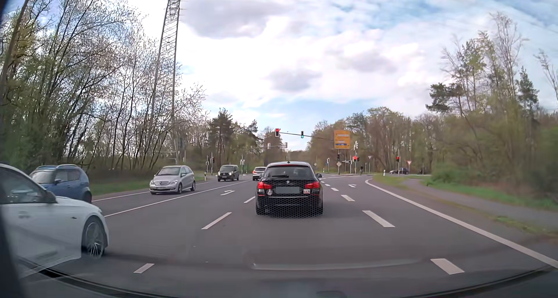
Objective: Follow the waypoints while adhering to traffic rules and regulations
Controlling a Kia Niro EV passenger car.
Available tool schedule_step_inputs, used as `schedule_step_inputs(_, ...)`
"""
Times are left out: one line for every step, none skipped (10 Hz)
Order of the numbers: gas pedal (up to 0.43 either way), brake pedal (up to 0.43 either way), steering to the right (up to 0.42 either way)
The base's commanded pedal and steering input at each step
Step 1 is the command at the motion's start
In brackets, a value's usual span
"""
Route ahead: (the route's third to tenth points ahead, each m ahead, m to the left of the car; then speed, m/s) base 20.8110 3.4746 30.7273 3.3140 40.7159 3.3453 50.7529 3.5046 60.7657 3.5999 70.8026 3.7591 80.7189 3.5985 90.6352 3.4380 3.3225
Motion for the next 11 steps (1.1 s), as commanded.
schedule_step_inputs(0.248, 0.000, 0.005)
schedule_step_inputs(0.260, 0.000, 0.005)
schedule_step_inputs(0.260, 0.000, 0.005)
schedule_step_inputs(0.268, 0.000, 0.005)
schedule_step_inputs(0.268, 0.000, 0.004)
schedule_step_inputs(0.287, 0.000, 0.004)
schedule_step_inputs(0.287, 0.000, 0.004)
schedule_step_inputs(0.299, 0.000, 0.003)
schedule_step_inputs(0.299, 0.000, 0.003)
schedule_step_inputs(0.311, 0.000, 0.003)
schedule_step_inputs(0.319, 0.000, 0.003)
